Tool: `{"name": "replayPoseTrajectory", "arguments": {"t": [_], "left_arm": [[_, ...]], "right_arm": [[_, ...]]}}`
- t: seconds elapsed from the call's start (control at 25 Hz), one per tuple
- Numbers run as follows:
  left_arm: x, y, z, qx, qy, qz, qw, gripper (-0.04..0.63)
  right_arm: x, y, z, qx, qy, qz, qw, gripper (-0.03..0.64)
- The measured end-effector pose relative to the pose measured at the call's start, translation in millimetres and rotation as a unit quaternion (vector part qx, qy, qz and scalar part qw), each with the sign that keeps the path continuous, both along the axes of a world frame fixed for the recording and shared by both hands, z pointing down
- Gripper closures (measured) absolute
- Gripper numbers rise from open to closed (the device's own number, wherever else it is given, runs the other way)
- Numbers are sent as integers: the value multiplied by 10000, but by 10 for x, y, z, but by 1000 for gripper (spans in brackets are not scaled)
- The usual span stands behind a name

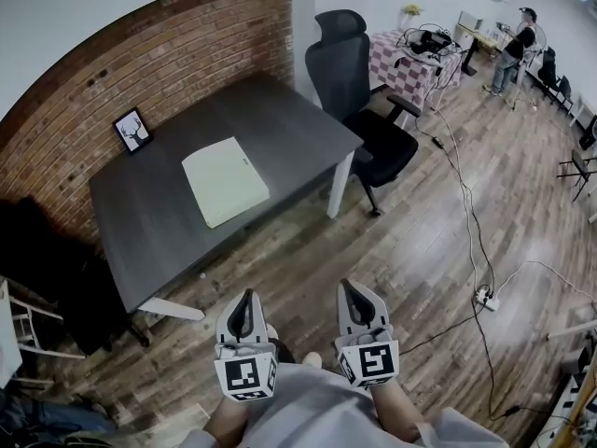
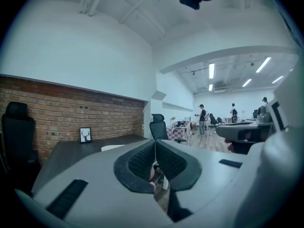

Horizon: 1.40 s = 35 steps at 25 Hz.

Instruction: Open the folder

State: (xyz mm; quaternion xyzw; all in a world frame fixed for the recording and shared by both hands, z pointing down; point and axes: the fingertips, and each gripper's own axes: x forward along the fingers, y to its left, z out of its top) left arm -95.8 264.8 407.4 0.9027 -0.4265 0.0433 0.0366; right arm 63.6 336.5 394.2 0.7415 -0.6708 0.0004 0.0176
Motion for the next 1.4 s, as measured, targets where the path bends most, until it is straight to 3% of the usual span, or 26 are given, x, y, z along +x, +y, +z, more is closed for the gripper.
{"name": "replayPoseTrajectory", "arguments": {"t": [0.64,1.0,1.4], "left_arm": [[327,-589,112,-50,6,-135,9999,589],[685,-1499,190,-144,44,-107,9998,589],[894,-2990,55,-79,-70,-301,9995,589]], "right_arm": [[346,-598,106,-124,4,-170,9998,618],[677,-1466,145,-290,73,-141,9995,618],[944,-3041,-44,-266,27,-348,9990,618]]}}
